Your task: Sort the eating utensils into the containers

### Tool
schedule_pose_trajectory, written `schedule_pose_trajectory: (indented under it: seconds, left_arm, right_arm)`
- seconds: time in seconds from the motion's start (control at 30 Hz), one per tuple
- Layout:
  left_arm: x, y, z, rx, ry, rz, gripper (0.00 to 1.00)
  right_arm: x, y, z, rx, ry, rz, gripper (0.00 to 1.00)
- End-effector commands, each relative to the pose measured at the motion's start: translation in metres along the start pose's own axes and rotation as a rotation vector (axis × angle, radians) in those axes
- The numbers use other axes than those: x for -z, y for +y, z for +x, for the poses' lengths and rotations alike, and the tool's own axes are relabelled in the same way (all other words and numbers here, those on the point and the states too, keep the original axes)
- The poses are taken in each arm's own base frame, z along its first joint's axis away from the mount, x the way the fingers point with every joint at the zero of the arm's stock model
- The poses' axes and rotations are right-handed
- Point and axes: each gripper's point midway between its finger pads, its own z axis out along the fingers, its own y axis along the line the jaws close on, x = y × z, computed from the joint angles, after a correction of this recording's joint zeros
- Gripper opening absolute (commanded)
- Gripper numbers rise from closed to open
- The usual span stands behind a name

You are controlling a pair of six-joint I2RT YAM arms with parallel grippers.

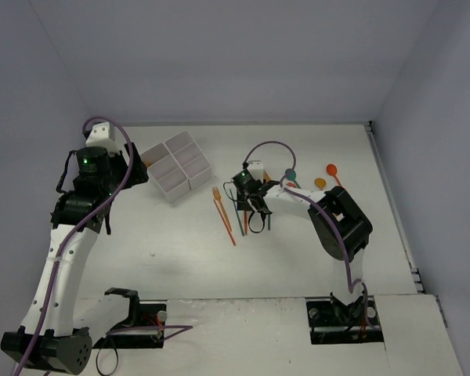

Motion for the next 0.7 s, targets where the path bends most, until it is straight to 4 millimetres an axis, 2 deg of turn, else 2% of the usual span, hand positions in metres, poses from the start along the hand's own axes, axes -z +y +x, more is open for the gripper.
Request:
schedule_pose_trajectory:
  seconds: [0.0,0.07,0.23,0.43,0.67]
  left_arm:
    - [0.005,-0.006,-0.021,0.021,-0.067,0.022,0.73]
    - [0.004,-0.006,-0.021,0.025,-0.066,0.022,0.73]
    - [0.005,-0.013,-0.023,0.033,-0.061,0.052,0.73]
    - [0.005,-0.014,-0.023,0.038,-0.061,0.055,0.73]
    - [0.006,-0.021,-0.025,0.052,-0.054,0.09,0.73]
  right_arm:
    - [0.017,-0.02,0.054,0.033,0.121,0.054,0.45]
    - [0.021,-0.022,0.067,0.052,0.144,0.06,0.45]
    - [0.033,-0.02,0.082,0.085,0.173,0.056,0.43]
    - [0.038,-0.019,0.088,0.103,0.194,0.034,0.27]
    - [0.031,-0.011,0.101,0.133,0.256,0.002,0.08]
